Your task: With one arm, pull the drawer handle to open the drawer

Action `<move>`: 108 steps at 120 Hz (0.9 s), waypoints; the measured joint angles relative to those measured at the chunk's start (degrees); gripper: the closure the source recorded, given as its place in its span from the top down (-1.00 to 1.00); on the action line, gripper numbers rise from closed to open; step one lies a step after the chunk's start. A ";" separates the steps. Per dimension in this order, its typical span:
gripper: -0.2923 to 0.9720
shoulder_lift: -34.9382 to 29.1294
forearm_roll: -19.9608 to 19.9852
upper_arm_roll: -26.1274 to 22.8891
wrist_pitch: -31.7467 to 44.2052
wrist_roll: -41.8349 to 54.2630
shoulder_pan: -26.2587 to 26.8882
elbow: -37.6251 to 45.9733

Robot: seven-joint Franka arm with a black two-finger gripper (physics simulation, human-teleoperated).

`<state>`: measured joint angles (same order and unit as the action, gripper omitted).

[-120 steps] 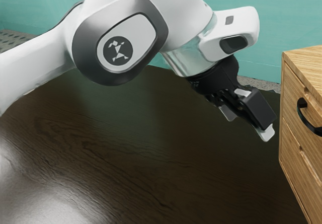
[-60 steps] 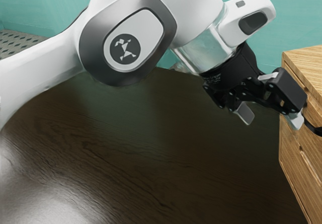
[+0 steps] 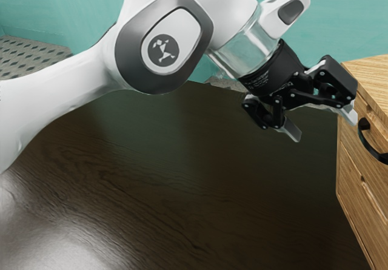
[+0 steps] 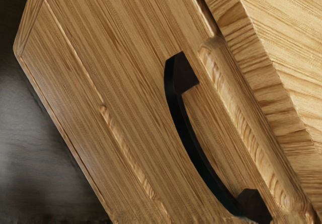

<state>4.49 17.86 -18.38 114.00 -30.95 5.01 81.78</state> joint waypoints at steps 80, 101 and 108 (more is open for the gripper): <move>0.54 4.19 0.24 -1.11 2.08 -5.23 1.27 0.38; 0.54 5.16 0.21 -0.98 3.11 -5.88 1.20 0.27; 0.54 5.53 0.17 -1.00 3.34 -6.05 1.20 0.30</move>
<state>10.02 18.02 -19.38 117.33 -37.00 6.21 82.08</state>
